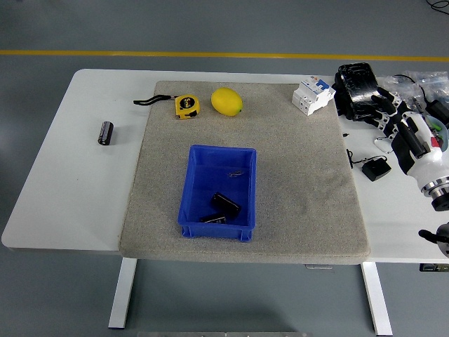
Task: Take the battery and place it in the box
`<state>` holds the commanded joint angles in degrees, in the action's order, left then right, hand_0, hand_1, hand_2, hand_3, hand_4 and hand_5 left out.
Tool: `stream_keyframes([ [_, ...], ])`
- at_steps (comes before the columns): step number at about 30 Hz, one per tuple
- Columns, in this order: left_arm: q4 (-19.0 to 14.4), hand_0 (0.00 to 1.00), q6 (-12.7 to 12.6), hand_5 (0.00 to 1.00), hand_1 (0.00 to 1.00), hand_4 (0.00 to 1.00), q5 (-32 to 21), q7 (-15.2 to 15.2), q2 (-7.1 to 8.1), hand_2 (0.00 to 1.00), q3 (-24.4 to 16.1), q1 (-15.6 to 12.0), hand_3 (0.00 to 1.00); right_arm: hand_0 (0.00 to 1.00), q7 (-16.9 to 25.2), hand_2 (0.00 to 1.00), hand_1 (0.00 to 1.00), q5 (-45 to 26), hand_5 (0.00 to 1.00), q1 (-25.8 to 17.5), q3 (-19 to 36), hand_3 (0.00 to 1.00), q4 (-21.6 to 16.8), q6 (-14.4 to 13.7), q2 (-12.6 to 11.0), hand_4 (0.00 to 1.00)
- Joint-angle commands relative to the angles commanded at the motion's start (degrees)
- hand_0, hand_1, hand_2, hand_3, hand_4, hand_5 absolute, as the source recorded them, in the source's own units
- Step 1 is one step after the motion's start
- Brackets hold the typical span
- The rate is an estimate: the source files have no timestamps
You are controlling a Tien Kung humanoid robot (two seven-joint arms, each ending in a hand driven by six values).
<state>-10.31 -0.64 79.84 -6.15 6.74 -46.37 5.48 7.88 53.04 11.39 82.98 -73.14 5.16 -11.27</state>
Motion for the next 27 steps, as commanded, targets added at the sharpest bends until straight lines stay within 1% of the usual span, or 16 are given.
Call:
stream_keyframes([
  [3, 0.0, 0.651, -0.1, 0.742, 0.667, 0.657, 0.5, -0.2, 0.04, 0.741, -0.2, 0.1, 0.706, 0.848, 0.1, 0.884, 0.828, -6.0, 0.800, -1.0, 1.1, 0.920, -0.9, -0.1, 0.4, 0.998],
  [4, 0.0, 0.651, -0.1, 0.741, 0.666, 0.656, 0.7, -0.2, 0.07, 0.739, -0.2, 0.1, 0.704, 0.850, 0.1, 0.884, 0.829, -6.6, 0.823, -1.3, 1.6, 0.921, -1.1, -0.2, 0.7, 0.998],
  [15, 0.0, 0.650, -0.2, 0.742, 0.663, 0.656, 2.5, -0.5, 0.32, 0.736, -1.6, -0.2, 0.701, 0.850, -0.1, 0.882, 0.828, -6.0, 0.836, -3.2, 2.8, 0.921, -2.3, -0.9, 1.4, 0.998],
  [20, 0.0, 0.650, -0.3, 0.743, 0.662, 0.657, 3.1, -0.5, 0.30, 0.733, -2.1, -0.2, 0.701, 0.845, -0.9, 0.879, 0.825, -4.9, 0.835, -3.5, 3.3, 0.918, -2.8, -1.5, 1.7, 0.998],
  [22, 0.0, 0.650, -0.3, 0.743, 0.662, 0.657, 3.0, -0.4, 0.30, 0.733, -2.1, -0.2, 0.701, 0.845, -1.5, 0.879, 0.825, -4.6, 0.835, -3.7, 3.5, 0.918, -3.1, -2.4, 1.8, 0.998],
  [23, 0.0, 0.650, -0.3, 0.739, 0.660, 0.652, 2.9, -0.4, 0.30, 0.733, -2.1, -0.3, 0.705, 0.827, -2.4, 0.854, 0.810, -3.8, 0.817, -3.9, 3.9, 0.899, -3.3, -3.8, 1.9, 0.998],
  [24, 0.0, 0.650, -0.3, 0.739, 0.660, 0.652, 3.0, -0.4, 0.28, 0.733, -2.1, -0.3, 0.705, 0.827, -2.9, 0.854, 0.810, -3.2, 0.817, -4.1, 4.3, 0.899, -3.4, -4.9, 2.0, 0.998],
  [27, 0.0, 0.650, -0.4, 0.739, 0.660, 0.652, 2.8, -0.4, 0.29, 0.733, -1.8, -0.2, 0.705, 0.827, -3.4, 0.854, 0.810, -3.6, 0.817, -4.7, 5.5, 0.899, -3.6, -5.3, 2.3, 0.998],
])
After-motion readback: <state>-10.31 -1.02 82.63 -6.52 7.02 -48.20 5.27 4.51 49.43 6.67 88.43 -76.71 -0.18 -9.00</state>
